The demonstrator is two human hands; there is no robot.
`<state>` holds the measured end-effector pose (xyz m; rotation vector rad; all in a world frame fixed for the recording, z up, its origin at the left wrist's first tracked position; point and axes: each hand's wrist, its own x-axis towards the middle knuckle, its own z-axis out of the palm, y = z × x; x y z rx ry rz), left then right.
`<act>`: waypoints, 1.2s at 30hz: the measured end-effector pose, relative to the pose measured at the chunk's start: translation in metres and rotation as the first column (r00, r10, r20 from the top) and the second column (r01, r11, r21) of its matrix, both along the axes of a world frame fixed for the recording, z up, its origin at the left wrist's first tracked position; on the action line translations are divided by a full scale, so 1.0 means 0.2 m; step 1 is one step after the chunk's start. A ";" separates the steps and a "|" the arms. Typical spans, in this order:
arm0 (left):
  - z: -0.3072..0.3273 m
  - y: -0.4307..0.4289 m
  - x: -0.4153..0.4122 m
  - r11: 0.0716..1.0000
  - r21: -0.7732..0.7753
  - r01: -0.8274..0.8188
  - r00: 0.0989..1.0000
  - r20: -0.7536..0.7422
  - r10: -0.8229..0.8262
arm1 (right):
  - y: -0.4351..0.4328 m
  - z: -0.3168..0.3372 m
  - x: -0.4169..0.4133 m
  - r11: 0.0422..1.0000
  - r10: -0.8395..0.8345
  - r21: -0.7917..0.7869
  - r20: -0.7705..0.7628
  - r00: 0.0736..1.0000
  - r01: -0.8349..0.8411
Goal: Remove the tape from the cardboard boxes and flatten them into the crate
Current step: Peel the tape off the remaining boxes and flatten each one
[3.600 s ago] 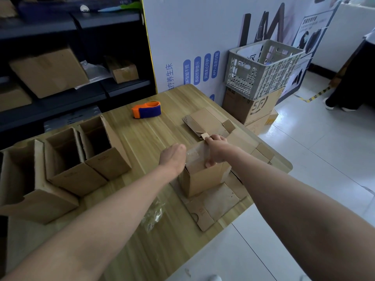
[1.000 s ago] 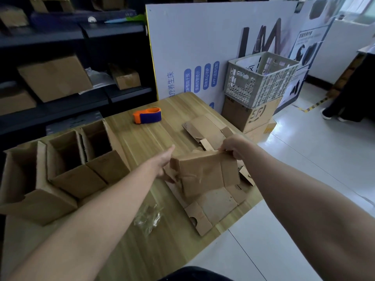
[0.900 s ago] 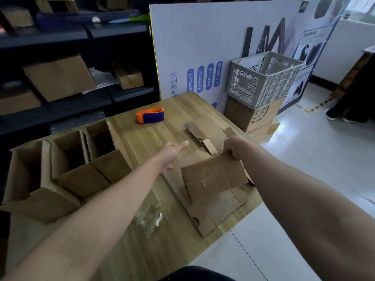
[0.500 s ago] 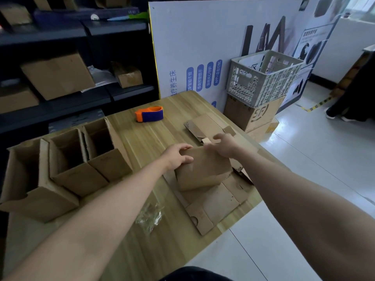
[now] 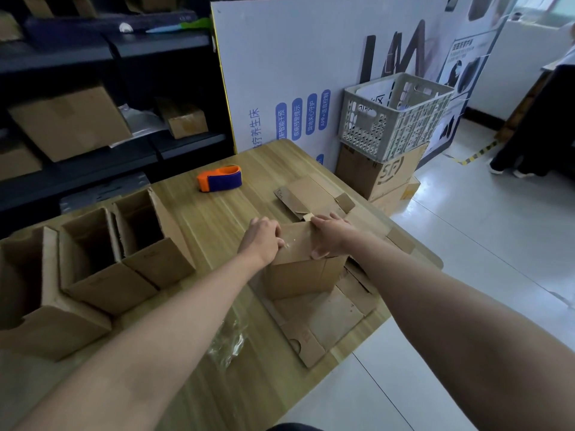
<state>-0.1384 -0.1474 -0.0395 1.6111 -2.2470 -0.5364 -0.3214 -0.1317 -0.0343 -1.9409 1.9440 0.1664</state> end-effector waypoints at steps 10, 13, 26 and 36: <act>0.04 0.00 -0.04 0.999 0.004 -0.038 0.994 0.102 0.038 | -0.01 0.05 0.03 1.000 -0.024 0.008 0.013 1.000 0.024; 0.05 -0.02 -0.03 0.998 0.029 -0.059 0.996 0.066 0.057 | 0.00 0.05 0.03 1.000 -0.023 0.008 0.023 0.999 0.023; 0.03 -0.05 -0.03 0.992 0.002 0.130 0.965 0.229 -0.127 | 0.00 0.07 0.05 0.998 -0.052 0.039 0.002 0.999 0.052; 0.01 -0.03 0.07 0.959 0.222 0.175 0.956 -0.270 -0.112 | -0.02 0.07 0.06 0.998 -0.045 0.039 -0.010 0.999 0.045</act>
